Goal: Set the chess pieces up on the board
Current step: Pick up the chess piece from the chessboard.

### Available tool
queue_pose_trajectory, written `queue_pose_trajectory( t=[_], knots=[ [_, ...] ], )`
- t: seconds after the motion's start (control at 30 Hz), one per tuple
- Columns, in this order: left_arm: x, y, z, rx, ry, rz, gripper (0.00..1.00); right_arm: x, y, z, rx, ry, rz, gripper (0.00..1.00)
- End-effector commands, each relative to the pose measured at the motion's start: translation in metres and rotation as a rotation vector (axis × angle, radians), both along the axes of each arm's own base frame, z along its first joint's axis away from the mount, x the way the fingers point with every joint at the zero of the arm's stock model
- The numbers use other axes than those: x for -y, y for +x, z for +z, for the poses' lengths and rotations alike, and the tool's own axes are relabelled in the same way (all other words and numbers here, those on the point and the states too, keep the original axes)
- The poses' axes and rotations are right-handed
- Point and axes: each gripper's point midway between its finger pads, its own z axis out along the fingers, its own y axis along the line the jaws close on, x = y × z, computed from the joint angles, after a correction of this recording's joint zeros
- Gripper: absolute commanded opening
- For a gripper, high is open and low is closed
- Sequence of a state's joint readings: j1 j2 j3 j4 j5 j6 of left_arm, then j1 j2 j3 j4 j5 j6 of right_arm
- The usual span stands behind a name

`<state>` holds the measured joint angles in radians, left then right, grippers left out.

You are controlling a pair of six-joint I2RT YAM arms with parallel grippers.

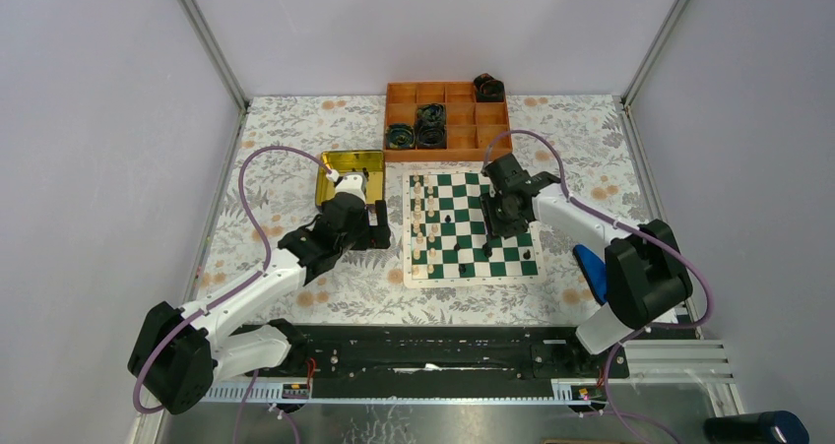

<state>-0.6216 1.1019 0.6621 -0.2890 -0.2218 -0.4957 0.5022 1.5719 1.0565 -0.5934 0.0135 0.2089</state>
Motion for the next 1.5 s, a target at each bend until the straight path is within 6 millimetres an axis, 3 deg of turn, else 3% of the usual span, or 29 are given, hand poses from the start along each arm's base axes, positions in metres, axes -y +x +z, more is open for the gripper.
queue_pose_trajectory(
  t=[0.0, 1.07, 1.3, 1.47],
  knots=[
    [0.001, 0.007, 0.009, 0.036, 0.005, 0.010, 0.99, -0.007, 0.006, 0.002, 0.012, 0.012, 0.026, 0.48],
    [0.001, 0.008, 0.004, 0.023, 0.022, 0.012, 0.99, -0.020, -0.011, -0.027, -0.066, 0.053, 0.040, 0.44],
    [0.000, 0.009, 0.004, 0.024, 0.024, 0.014, 0.99, -0.020, -0.011, -0.030, -0.073, 0.054, 0.041, 0.36],
    [0.000, 0.009, 0.003, 0.022, 0.024, 0.014, 0.99, -0.021, -0.011, -0.029, -0.074, 0.055, 0.043, 0.21]
  ],
)
